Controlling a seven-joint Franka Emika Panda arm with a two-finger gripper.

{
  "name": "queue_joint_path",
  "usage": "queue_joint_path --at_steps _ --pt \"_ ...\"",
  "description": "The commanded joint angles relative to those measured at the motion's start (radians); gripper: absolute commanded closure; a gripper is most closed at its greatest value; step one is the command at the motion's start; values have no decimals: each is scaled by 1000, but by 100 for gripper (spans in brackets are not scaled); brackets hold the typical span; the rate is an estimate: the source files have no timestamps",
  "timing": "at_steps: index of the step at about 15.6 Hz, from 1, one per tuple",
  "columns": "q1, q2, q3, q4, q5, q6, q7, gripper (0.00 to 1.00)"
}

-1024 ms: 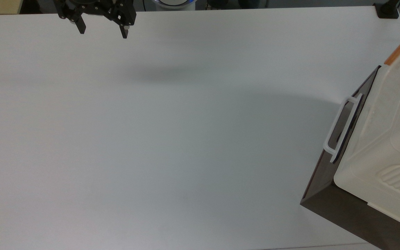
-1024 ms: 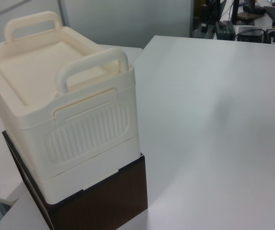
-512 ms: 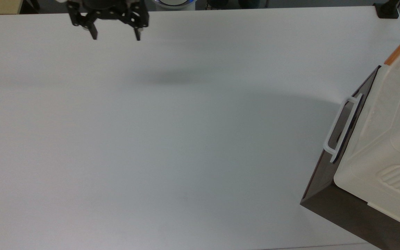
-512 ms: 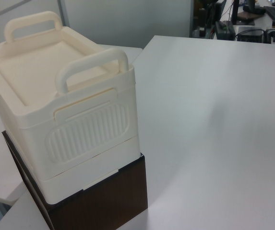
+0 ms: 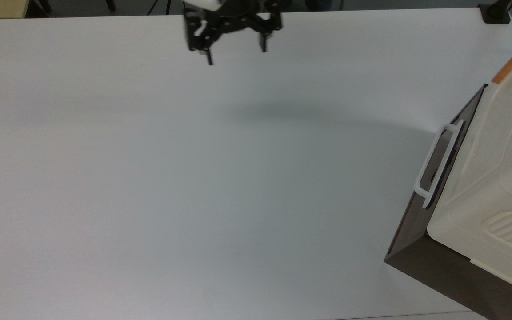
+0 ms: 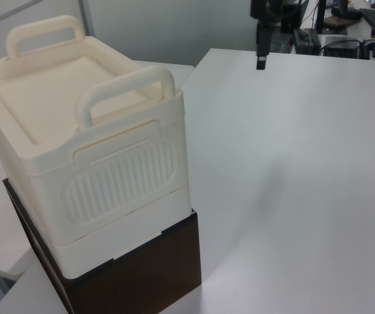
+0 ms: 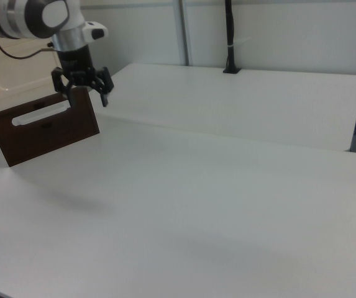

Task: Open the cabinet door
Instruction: 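Move the open gripper toward the edge of the box's side door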

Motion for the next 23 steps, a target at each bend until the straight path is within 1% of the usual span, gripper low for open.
queue_joint_path --at_steps 1,3,5,7,9,12,16,18,21,23 --pt "111 -6 -14 -15 25 136 -33 0" --pt "162 0 -14 -13 25 198 -30 0" --pt "228 -4 -14 2 28 204 -30 0" --pt "269 -1 -12 39 33 206 -24 0" --pt "323 0 -12 53 32 209 -21 0" --pt "400 3 -14 51 30 285 0 0" --pt "463 42 -14 53 22 420 25 0" --pt "484 53 -14 54 22 466 20 0" --pt "539 108 -14 73 19 508 26 0" --pt "552 125 -14 85 19 565 54 0"
